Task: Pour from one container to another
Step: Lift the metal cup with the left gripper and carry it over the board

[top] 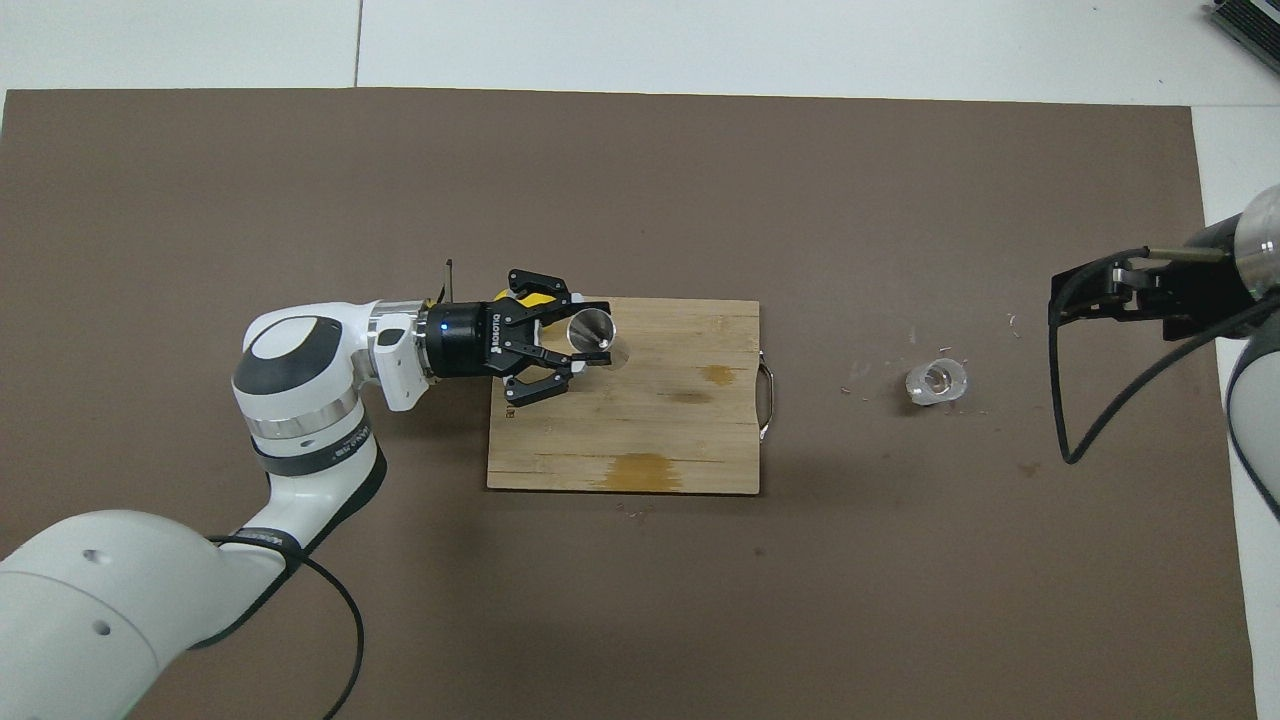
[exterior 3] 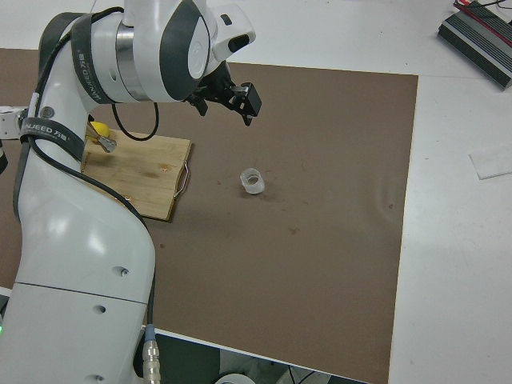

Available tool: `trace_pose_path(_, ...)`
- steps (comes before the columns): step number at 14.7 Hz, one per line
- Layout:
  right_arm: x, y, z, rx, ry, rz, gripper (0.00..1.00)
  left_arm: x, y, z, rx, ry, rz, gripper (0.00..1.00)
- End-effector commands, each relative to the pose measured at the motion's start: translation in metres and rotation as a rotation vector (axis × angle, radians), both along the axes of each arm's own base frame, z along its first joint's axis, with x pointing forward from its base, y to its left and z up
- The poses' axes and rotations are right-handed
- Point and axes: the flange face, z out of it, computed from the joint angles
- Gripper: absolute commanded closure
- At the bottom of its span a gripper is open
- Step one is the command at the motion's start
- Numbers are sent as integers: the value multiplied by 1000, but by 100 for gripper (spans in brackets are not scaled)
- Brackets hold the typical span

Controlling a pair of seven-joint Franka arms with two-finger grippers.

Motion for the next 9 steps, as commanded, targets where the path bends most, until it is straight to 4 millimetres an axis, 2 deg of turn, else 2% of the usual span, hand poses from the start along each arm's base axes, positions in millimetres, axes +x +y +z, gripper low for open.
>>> trace_pose_path(1,-2,-2,0,5,9,25,0,-25,-33,-1,34,-56,114,64)
trace_pose_path(3,-2,-2,0,5,9,25,0,-41,-59,-9,37,-70,151,64)
trace_pose_path(9,-2,-2,0,6,9,25,0,-86,-99,-34,92,-85,197,64)
